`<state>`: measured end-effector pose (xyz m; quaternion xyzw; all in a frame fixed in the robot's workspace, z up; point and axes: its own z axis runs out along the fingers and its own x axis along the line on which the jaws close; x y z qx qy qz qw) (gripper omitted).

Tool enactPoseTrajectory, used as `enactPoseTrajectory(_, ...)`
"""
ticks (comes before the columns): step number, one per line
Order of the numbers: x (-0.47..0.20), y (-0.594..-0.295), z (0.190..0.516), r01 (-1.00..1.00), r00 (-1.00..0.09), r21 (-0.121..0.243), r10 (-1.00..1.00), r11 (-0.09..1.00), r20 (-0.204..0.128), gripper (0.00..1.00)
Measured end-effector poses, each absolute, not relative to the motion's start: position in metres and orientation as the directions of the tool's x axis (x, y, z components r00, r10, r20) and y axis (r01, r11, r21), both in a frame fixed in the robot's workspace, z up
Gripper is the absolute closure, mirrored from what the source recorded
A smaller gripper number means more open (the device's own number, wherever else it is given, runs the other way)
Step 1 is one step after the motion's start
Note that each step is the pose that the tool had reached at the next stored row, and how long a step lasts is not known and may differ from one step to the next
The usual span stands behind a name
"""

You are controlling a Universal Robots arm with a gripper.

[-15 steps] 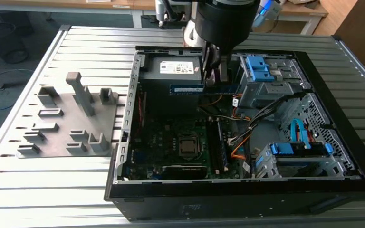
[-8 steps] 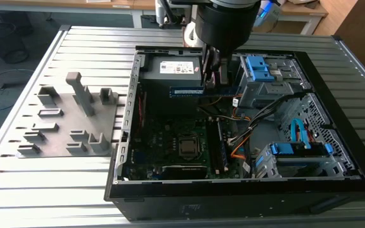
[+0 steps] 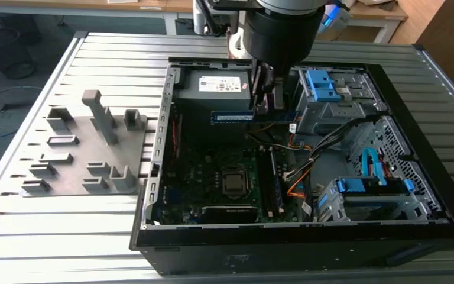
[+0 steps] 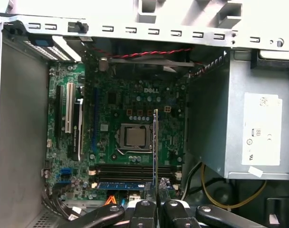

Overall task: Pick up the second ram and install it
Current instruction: 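Pick up the second ram and move it above second insertion slot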

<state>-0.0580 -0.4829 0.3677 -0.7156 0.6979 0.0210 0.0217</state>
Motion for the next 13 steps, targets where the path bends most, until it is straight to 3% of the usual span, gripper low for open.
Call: enactPoseTrajectory(13, -0.058, -0.4893, 0.3596, -1.0, 0.025, -0.002, -0.998, -0.025, -0.06, 0.86)
